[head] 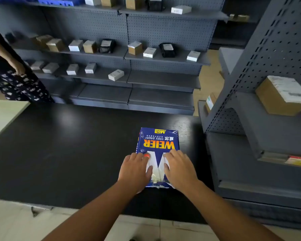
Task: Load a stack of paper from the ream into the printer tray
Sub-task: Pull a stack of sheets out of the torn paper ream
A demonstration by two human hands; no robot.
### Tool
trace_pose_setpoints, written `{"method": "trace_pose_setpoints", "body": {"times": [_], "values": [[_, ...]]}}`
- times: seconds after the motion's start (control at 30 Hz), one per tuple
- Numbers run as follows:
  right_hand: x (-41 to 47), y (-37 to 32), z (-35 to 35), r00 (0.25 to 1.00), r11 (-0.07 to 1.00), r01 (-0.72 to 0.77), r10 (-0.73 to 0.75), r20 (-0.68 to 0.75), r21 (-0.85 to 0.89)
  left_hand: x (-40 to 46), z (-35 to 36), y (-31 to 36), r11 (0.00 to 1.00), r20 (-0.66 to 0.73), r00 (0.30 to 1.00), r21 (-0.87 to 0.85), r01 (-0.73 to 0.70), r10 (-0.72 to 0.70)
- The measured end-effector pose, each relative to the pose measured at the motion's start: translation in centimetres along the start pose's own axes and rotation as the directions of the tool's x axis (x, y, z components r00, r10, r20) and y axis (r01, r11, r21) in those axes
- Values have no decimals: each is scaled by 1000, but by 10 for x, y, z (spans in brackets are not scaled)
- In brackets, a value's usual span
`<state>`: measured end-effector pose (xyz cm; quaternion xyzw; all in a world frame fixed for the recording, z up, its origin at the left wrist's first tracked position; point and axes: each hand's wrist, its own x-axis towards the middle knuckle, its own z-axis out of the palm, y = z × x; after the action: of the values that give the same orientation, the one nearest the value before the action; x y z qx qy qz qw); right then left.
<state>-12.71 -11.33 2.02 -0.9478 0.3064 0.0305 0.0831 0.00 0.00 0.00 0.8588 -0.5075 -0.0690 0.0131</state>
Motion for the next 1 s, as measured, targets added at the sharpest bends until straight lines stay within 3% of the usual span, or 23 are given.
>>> {"method": "trace_pose_setpoints", "body": {"times": [0.13, 0.4, 0.63, 0.8, 1.0], "values": [[11, 2, 21, 999, 999, -17, 16, 32, 36, 3, 17, -4, 998, -32, 999, -47, -32, 31], [56, 10, 106, 984, 999, -42, 38, 172, 24, 39, 91, -11, 993, 52, 997, -106, -48, 54], [65, 9, 153, 958, 969, -209, 176, 225, 135, 46, 134, -15, 983, 116, 993, -183, 1, 21], [66, 10, 159, 926, 892, -365, 320, 199, 266, 39, 142, -16, 987, 116, 992, -156, -32, 51], [73, 11, 167, 900, 807, -437, 400, 176, 398, 38, 142, -15, 988, 126, 989, -143, -60, 78]]}}
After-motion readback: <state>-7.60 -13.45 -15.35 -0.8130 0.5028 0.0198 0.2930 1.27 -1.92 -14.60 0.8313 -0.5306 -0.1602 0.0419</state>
